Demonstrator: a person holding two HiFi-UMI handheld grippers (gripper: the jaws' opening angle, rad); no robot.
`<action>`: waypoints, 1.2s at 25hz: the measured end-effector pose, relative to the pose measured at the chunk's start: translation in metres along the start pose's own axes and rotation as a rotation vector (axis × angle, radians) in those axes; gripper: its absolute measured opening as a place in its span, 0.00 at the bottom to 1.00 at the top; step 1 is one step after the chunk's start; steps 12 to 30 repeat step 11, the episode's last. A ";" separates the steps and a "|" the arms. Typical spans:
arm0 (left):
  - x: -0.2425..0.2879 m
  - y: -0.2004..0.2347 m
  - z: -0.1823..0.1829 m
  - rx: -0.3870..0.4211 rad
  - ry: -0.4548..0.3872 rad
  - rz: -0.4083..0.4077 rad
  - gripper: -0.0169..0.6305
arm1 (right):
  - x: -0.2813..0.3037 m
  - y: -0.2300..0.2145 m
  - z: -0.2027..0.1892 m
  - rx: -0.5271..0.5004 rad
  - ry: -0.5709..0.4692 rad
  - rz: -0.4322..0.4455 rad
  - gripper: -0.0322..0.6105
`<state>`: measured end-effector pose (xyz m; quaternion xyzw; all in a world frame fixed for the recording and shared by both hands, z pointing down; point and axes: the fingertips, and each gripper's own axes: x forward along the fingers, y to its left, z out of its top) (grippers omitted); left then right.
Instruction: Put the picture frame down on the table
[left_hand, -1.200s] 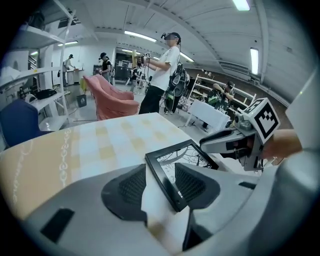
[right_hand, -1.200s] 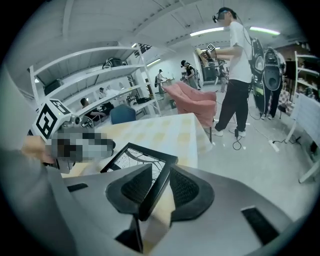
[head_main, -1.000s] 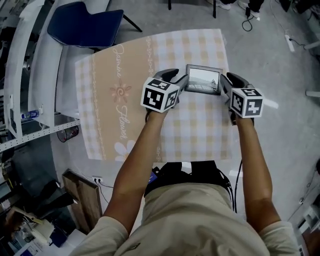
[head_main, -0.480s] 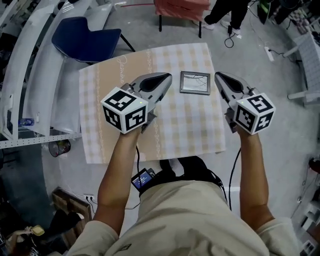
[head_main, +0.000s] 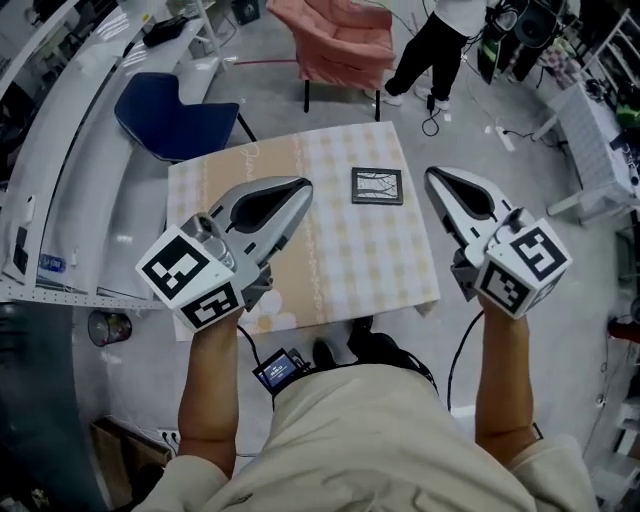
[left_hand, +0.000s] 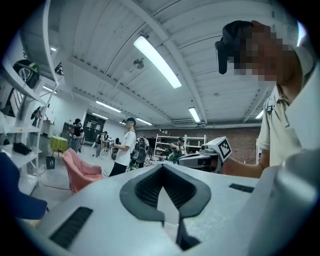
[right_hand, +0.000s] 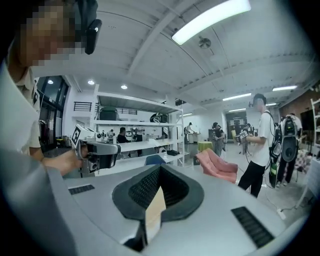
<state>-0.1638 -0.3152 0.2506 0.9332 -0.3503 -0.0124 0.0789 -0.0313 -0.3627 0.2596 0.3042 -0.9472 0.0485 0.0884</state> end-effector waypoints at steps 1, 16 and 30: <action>-0.007 -0.009 0.006 0.014 -0.008 -0.004 0.03 | -0.007 0.009 0.006 -0.011 -0.009 0.002 0.05; -0.054 -0.076 0.036 0.062 -0.075 -0.031 0.04 | -0.069 0.061 0.034 -0.065 -0.039 -0.025 0.05; -0.054 -0.076 0.036 0.062 -0.075 -0.031 0.04 | -0.069 0.061 0.034 -0.065 -0.039 -0.025 0.05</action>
